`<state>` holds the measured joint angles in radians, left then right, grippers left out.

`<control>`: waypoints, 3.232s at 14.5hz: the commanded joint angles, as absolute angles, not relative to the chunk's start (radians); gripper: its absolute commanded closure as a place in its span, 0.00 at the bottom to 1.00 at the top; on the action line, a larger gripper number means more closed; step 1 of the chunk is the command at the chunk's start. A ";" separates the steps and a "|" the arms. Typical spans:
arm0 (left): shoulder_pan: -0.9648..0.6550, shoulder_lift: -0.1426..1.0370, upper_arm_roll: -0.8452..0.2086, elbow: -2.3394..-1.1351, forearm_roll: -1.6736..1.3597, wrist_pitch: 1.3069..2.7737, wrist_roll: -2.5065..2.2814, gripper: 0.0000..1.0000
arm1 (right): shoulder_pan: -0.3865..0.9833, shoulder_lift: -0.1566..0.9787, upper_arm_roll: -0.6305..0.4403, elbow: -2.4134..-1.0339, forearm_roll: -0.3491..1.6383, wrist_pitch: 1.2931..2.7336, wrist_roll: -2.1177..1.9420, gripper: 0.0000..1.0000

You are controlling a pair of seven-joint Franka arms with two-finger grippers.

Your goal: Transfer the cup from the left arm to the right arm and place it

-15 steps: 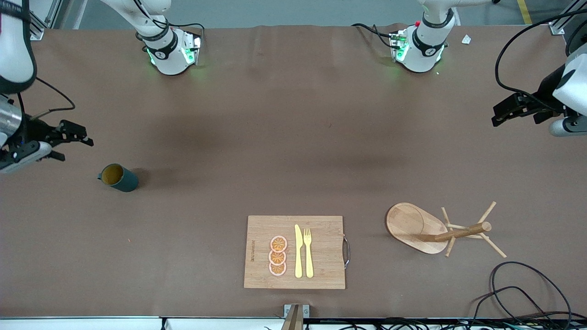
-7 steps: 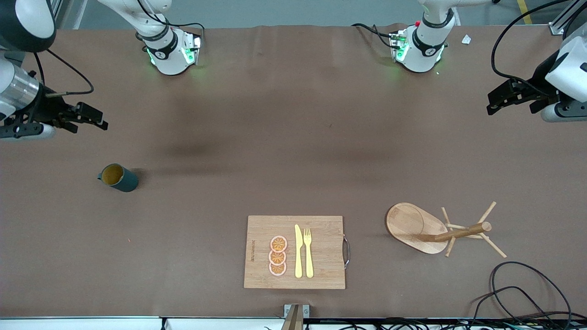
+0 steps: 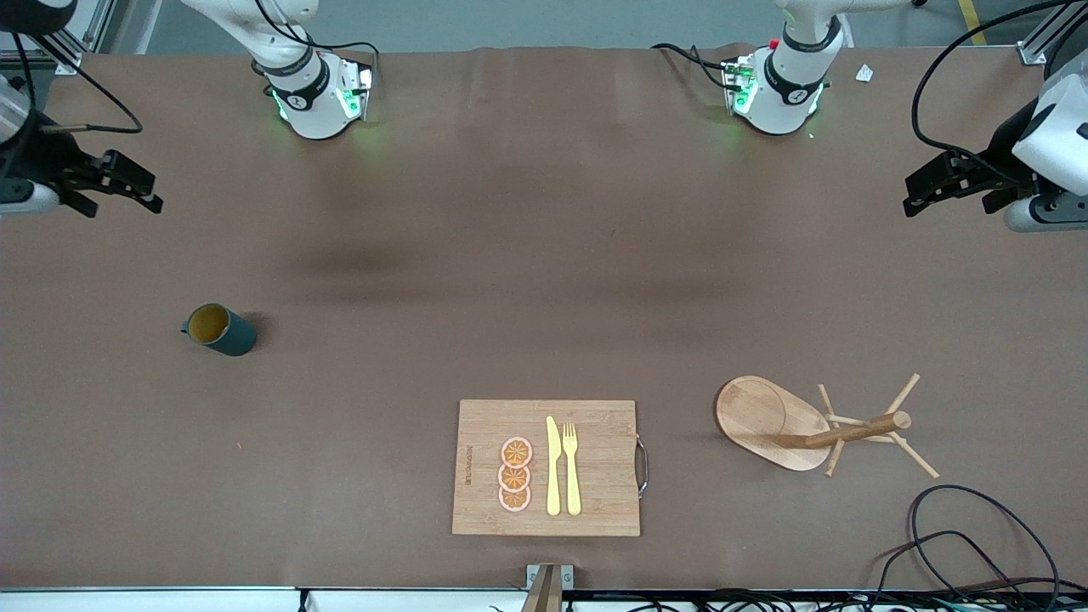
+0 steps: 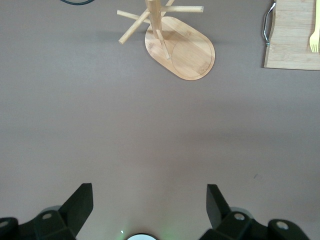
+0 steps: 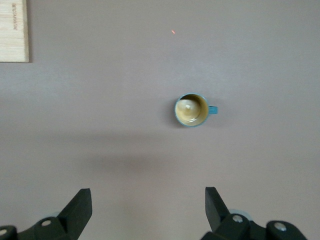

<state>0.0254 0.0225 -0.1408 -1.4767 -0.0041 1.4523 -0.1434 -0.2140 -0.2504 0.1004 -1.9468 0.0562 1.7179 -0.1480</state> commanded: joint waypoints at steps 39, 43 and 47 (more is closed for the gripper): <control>0.031 0.052 -0.137 -1.437 -0.005 1.440 -0.135 0.00 | -0.160 -0.230 0.107 -1.712 -0.035 1.476 -0.140 0.00; 0.028 0.052 -0.141 -1.437 -0.005 1.440 -0.143 0.00 | -0.156 -0.230 0.109 -1.695 -0.037 1.450 -0.141 0.00; 0.025 0.052 -0.144 -1.437 -0.003 1.440 -0.147 0.00 | -0.156 -0.230 0.107 -1.687 -0.037 1.445 -0.143 0.00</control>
